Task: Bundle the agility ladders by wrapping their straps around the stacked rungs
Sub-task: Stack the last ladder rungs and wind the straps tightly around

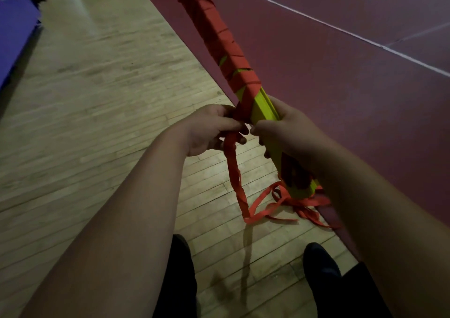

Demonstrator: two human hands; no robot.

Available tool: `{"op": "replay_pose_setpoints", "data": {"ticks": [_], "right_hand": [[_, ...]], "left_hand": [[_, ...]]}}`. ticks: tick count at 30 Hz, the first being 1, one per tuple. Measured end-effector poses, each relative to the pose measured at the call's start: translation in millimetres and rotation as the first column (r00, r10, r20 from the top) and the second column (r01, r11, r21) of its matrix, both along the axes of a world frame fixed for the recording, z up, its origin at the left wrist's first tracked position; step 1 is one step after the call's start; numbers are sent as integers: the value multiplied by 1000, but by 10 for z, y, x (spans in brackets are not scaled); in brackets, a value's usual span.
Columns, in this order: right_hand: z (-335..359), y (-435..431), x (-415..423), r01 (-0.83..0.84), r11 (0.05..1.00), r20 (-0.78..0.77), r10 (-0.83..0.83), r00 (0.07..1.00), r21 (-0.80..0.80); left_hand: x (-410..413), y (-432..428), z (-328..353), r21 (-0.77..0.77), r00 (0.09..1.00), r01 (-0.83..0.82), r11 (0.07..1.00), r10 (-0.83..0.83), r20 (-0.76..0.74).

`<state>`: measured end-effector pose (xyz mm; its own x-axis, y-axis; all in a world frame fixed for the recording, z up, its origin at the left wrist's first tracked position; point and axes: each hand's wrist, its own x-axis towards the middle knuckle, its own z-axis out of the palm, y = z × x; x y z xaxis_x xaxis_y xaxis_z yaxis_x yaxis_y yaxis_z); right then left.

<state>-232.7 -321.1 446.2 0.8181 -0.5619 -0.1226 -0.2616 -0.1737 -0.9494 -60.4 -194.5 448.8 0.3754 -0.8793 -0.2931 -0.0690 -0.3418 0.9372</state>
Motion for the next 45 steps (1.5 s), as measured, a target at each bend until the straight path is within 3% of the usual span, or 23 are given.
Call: {"op": "replay_pose_setpoints", "data": {"ticks": [8,17,20,23,32,36,41,45], "right_hand": [[-158,-48,-30,17,998,-67,-21,998,-65],[-277,148,45,110,949,-68,-135,988,-295],[-348,202,69,130,949,-16,-140,990,-288],[-360,200,81,109,946,-7,-116,993,-305],[-370,153,96,70,953,-33,-84,996,-294],[-255,8,92,-23,1000,-50,23,998,-10],[-120,-219,48,123,981,133,-143,981,150],[-110,-244,24,100,869,272,-258,927,484]], "left_hand": [[20,-28,52,-3,989,-102,995,101,-104],[-206,-216,50,-70,939,-344,936,345,1],[-265,-291,-13,-147,897,-439,886,424,-122],[-198,-302,-17,-169,882,-458,872,423,-209],[-96,-327,-31,-202,893,-439,875,403,-199],[-37,-258,-15,-208,936,-352,913,343,-81],[-174,-183,34,-113,993,-87,990,95,74],[-451,-245,-3,-2,988,66,998,-65,143]]}}
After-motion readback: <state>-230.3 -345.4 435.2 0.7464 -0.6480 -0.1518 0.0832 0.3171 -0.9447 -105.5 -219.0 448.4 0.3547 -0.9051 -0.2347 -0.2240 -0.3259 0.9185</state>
